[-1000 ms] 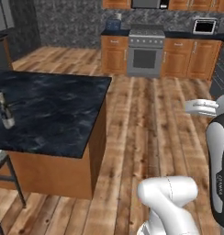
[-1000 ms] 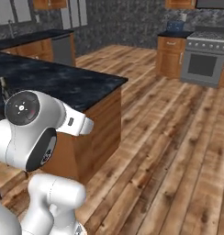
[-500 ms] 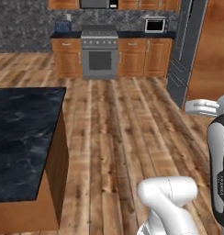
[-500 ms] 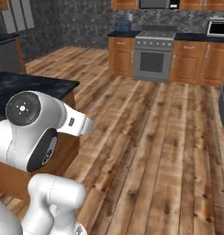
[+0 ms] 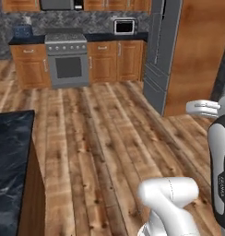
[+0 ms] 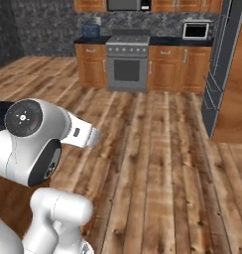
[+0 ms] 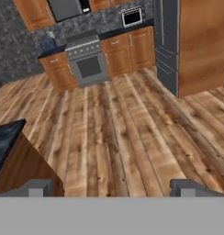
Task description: Get the candle and the wine from the cabinet and move them to the dining counter.
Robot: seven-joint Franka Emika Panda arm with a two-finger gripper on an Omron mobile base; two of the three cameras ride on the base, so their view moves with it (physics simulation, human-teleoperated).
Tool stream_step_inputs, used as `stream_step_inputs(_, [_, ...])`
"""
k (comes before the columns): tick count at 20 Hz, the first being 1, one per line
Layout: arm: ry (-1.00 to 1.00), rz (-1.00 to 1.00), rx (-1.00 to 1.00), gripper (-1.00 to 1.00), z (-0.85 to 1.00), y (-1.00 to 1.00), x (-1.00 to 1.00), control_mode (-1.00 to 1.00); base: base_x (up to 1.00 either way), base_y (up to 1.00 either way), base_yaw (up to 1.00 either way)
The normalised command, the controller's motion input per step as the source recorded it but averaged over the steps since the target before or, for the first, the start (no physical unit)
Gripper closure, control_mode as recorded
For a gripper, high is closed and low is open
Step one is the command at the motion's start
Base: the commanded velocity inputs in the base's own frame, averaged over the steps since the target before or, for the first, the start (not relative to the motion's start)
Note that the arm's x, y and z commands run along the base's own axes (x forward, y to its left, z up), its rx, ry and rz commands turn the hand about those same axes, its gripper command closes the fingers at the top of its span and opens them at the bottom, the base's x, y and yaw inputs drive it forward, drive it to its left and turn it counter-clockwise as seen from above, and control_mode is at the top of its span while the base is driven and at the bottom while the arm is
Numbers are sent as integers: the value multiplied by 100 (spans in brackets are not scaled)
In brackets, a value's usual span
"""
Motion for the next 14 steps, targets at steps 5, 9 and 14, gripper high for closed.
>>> stream_step_inputs(5, [0, 0, 0, -100, 0, 0, 0, 100, 100, -3, -25])
stream_step_inputs(9, [0, 0, 0, -100, 0, 0, 0, 100, 100, 6, -16])
stream_step_inputs(14, [0, 0, 0, -100, 0, 0, 0, 100, 100, 23, -9])
